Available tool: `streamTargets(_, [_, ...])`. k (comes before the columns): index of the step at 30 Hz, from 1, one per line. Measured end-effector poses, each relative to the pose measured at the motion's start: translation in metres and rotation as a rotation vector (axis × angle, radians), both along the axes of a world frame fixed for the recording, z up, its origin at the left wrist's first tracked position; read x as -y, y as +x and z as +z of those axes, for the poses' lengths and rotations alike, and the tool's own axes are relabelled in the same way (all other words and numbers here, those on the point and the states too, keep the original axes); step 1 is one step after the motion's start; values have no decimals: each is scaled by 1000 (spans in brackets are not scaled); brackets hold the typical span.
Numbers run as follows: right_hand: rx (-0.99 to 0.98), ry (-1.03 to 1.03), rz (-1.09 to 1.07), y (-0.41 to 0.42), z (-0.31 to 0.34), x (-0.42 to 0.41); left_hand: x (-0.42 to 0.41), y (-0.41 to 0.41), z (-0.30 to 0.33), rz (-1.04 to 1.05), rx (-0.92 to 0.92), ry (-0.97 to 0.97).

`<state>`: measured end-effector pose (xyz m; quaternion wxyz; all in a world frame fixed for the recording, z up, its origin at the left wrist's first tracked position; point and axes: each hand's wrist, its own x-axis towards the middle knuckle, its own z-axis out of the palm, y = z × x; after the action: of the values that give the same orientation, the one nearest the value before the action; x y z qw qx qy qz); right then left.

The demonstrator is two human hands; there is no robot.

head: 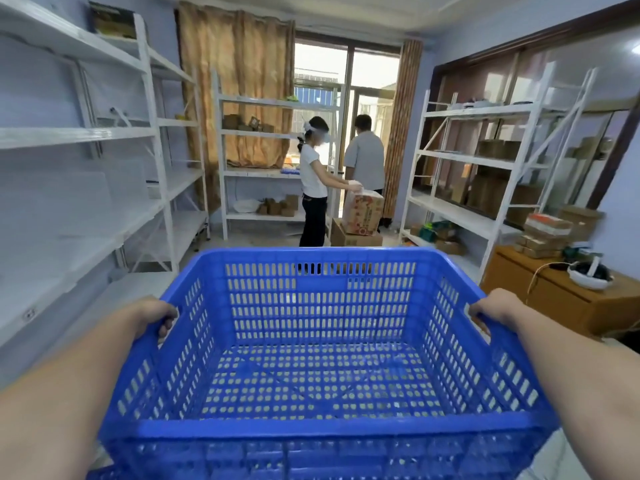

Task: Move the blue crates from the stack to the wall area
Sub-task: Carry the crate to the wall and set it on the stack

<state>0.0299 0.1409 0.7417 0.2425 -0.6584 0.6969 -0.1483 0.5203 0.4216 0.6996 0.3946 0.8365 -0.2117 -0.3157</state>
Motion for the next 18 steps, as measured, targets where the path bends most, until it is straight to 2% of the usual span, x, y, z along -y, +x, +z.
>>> streamTargets(9, [-13, 18, 116, 42, -10, -10, -68, -1, 7, 106, -56, 11])
streamTargets(18, [22, 125, 341, 81, -42, -6, -165, -40, 13, 368, -4, 11])
